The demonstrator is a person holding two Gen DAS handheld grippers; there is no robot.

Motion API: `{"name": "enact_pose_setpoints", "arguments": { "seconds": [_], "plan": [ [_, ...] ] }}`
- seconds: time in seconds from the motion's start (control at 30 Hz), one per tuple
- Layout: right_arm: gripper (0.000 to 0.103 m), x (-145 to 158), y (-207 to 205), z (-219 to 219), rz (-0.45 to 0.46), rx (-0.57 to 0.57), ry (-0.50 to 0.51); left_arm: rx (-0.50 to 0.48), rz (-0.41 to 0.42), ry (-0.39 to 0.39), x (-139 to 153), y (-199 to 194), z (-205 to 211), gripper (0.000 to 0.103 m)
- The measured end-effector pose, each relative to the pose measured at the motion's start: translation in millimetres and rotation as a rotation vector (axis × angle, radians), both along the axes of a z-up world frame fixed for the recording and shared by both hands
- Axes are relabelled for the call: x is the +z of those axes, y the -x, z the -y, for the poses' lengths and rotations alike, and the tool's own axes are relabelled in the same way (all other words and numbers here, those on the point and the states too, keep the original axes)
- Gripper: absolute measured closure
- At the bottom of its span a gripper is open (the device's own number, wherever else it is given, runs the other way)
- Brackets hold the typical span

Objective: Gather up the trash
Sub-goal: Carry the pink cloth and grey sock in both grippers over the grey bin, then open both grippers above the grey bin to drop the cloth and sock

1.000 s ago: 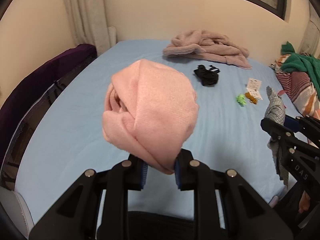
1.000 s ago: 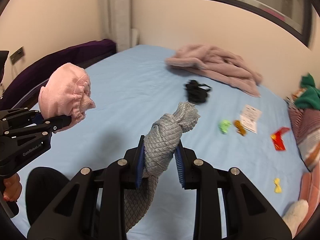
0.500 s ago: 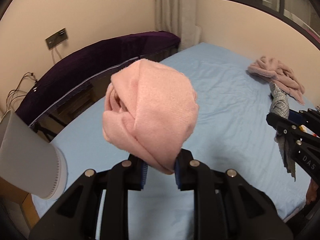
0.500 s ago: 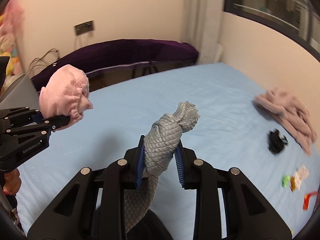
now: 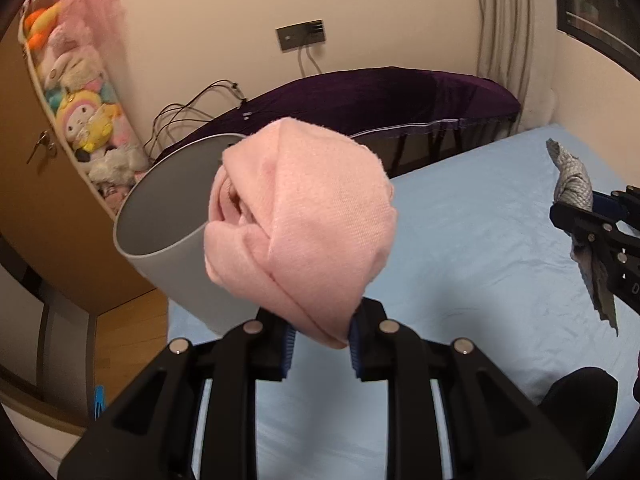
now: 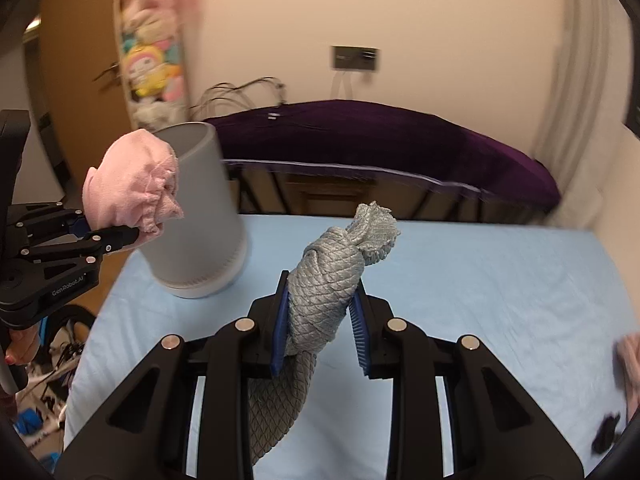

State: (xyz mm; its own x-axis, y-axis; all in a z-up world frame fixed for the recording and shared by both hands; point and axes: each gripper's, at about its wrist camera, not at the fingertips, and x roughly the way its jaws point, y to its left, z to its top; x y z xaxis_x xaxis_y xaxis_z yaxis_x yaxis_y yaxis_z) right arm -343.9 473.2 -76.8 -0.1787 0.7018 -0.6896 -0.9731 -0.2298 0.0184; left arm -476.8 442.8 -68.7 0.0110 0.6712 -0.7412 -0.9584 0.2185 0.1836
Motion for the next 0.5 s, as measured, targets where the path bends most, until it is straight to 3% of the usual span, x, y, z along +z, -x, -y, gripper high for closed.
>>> {"name": "enact_pose_setpoints", "arguments": {
  "seconds": [0.2,0.5],
  "plan": [
    [0.077,29.4,59.8,-48.5,-0.031,0.144,0.012,0.131,-0.009,-0.015,27.2,57.4,-11.1,0.081],
    [0.077,80.8,143.1,-110.4,-0.077,0.278,0.005,0.245,-0.006,-0.081,82.8,111.0,-39.8,0.081]
  ]
}}
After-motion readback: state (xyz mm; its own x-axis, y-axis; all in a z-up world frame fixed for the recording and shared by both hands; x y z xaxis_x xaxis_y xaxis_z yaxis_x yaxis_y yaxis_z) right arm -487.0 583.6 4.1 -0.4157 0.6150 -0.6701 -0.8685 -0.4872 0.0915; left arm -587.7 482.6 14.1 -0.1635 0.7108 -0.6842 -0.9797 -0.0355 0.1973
